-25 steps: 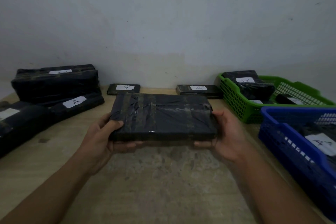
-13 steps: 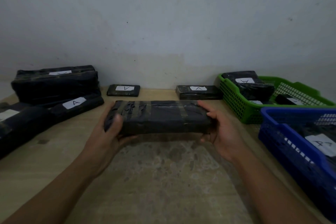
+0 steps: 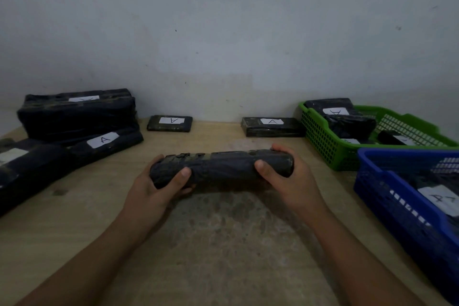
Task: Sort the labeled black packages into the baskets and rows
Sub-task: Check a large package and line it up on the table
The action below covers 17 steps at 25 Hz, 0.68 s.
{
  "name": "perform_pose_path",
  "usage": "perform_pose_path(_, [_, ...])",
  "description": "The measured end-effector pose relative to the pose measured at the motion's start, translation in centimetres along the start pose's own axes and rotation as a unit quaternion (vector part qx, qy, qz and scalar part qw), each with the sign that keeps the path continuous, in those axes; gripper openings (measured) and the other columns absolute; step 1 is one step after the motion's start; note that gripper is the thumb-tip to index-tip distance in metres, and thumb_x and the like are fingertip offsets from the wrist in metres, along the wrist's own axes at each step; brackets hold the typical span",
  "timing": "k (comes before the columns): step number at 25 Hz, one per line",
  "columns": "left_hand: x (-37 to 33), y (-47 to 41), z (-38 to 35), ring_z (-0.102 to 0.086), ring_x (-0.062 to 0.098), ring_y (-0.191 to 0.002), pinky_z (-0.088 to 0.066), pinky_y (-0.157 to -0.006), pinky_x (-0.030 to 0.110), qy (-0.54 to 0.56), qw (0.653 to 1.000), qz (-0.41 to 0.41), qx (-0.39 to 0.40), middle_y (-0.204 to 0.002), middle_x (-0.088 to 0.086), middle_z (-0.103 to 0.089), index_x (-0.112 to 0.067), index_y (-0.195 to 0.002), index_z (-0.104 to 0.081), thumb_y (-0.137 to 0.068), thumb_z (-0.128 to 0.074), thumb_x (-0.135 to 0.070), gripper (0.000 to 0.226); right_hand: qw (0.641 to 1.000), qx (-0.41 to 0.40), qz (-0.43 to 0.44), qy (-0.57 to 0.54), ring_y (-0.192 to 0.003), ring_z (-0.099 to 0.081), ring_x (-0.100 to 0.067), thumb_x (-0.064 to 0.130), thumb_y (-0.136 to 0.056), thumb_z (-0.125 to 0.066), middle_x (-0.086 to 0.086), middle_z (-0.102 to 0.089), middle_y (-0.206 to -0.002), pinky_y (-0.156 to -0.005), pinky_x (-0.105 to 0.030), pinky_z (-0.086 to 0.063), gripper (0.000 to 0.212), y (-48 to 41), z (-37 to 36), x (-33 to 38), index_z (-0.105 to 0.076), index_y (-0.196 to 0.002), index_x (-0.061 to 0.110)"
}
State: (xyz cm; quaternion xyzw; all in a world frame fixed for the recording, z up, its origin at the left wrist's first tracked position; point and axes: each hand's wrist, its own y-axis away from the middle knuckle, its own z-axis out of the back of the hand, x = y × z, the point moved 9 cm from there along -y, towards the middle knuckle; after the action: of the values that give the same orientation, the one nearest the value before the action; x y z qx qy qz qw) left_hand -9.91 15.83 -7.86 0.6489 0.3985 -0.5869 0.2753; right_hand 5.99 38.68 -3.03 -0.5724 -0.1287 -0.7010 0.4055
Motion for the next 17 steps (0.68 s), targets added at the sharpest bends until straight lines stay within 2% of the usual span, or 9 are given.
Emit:
perform_pose_path(2, [-0.3, 0.1, 0.4, -0.062, 0.019, -0.112, -0.054, -0.093, 0.037, -0.086, 0.996, -0.015, -0.025, -0.13, 0.005, -0.058, -0.021, -0.143, -0.037, -0.065, -0.079, -0.053, 0.094, 1.0, -0.012, 0.005, 0.011, -0.094, -0.065, -0.004, 0.064, -0.057, -0.07, 0.004, -0.066, -0.109, -0.077, -0.016, -0.055, 0.076, -0.1, 0.1, -0.3, -0.058, -0.121, 0.025])
perform_pose_path(4, [-0.8, 0.1, 1.3, -0.057, 0.018, -0.116, -0.047, -0.101, 0.041, -0.171, 0.984, -0.028, -0.047, -0.129, 0.0, -0.058, -0.026, -0.143, -0.039, -0.069, -0.07, -0.063, 0.088, 1.0, -0.009, 0.012, 0.025, -0.092, -0.062, 0.001, 0.062, -0.061, -0.066, 0.005, -0.065, -0.107, -0.074, -0.006, -0.049, 0.072, -0.1, -0.2, -0.1, -0.058, -0.122, 0.023])
perform_pose_path(6, [-1.2, -0.1, 2.1, -0.059, 0.019, -0.115, -0.048, -0.1, 0.045, -0.171, 0.983, -0.04, -0.047, -0.127, 0.002, -0.061, -0.029, -0.138, -0.047, -0.069, -0.062, -0.076, 0.085, 0.999, -0.007, 0.017, 0.035, -0.093, -0.06, 0.001, 0.063, -0.066, -0.061, 0.003, -0.065, -0.111, -0.074, -0.001, -0.045, 0.069, -0.1, -0.4, -0.1, -0.057, -0.124, 0.024])
perform_pose_path(7, [-1.4, -0.2, 2.2, -0.061, 0.02, -0.113, -0.05, -0.098, 0.045, -0.16, 0.985, -0.044, -0.046, -0.126, 0.004, -0.062, -0.029, -0.135, -0.05, -0.069, -0.057, -0.08, 0.084, 1.0, 0.0, 0.008, 0.023, -0.096, -0.061, -0.002, 0.068, -0.068, -0.056, 0.002, -0.065, -0.115, -0.079, -0.005, -0.046, 0.067, -0.3, -0.6, -0.4, -0.058, -0.122, 0.029])
perform_pose_path(10, [-1.5, -0.2, 2.1, -0.062, 0.021, -0.111, -0.055, -0.092, 0.039, -0.121, 0.99, -0.049, -0.046, -0.123, 0.008, -0.063, -0.022, -0.134, -0.053, -0.077, -0.056, -0.072, 0.076, 0.999, 0.021, -0.024, -0.044, -0.111, -0.063, -0.015, 0.092, -0.067, -0.04, 0.01, -0.065, -0.116, -0.098, -0.041, -0.052, 0.062, -0.5, -0.9, -1.7, -0.063, -0.108, 0.051])
perform_pose_path(11, [-1.2, -0.2, 2.2, -0.062, 0.023, -0.111, -0.056, -0.089, 0.037, -0.095, 0.994, -0.038, -0.049, -0.123, 0.009, -0.063, -0.019, -0.134, -0.052, -0.077, -0.058, -0.068, 0.075, 0.998, 0.024, -0.022, -0.048, -0.112, -0.064, -0.017, 0.092, -0.069, -0.037, 0.011, -0.066, -0.115, -0.099, -0.046, -0.051, 0.058, -0.6, -0.9, -1.9, -0.062, -0.105, 0.054])
perform_pose_path(14, [-0.9, -0.4, 2.0, -0.063, 0.026, -0.112, -0.056, -0.089, 0.041, -0.047, 0.998, -0.012, -0.038, -0.128, 0.01, -0.06, -0.022, -0.133, -0.053, -0.072, -0.067, -0.065, 0.076, 1.0, 0.016, 0.022, -0.003, -0.109, -0.063, -0.014, 0.072, -0.089, -0.032, 0.01, -0.066, -0.112, -0.098, -0.047, -0.051, 0.045, 0.0, -0.9, -0.5, -0.061, -0.111, 0.046])
perform_pose_path(16, [-0.2, -0.7, 2.3, -0.061, 0.03, -0.114, -0.056, -0.088, 0.043, 0.061, 0.997, 0.019, -0.045, -0.134, 0.011, -0.054, -0.021, -0.136, -0.05, -0.075, -0.072, -0.043, 0.068, 0.999, 0.017, 0.022, 0.02, -0.114, -0.059, -0.013, 0.052, -0.099, -0.034, 0.004, -0.062, -0.121, -0.102, -0.044, -0.049, 0.041, 0.1, -1.3, -0.2, -0.057, -0.127, 0.033])
perform_pose_path(17, [0.2, -0.9, 2.4, -0.059, 0.031, -0.115, -0.054, -0.09, 0.047, 0.105, 0.993, 0.032, -0.05, -0.137, 0.011, -0.051, -0.021, -0.139, -0.047, -0.073, -0.074, -0.032, 0.072, 1.0, 0.018, -0.001, -0.012, -0.117, -0.057, -0.014, 0.042, -0.102, -0.04, 0.002, -0.059, -0.129, -0.104, -0.044, -0.047, 0.036, 0.0, -1.4, -0.4, -0.053, -0.133, 0.029])
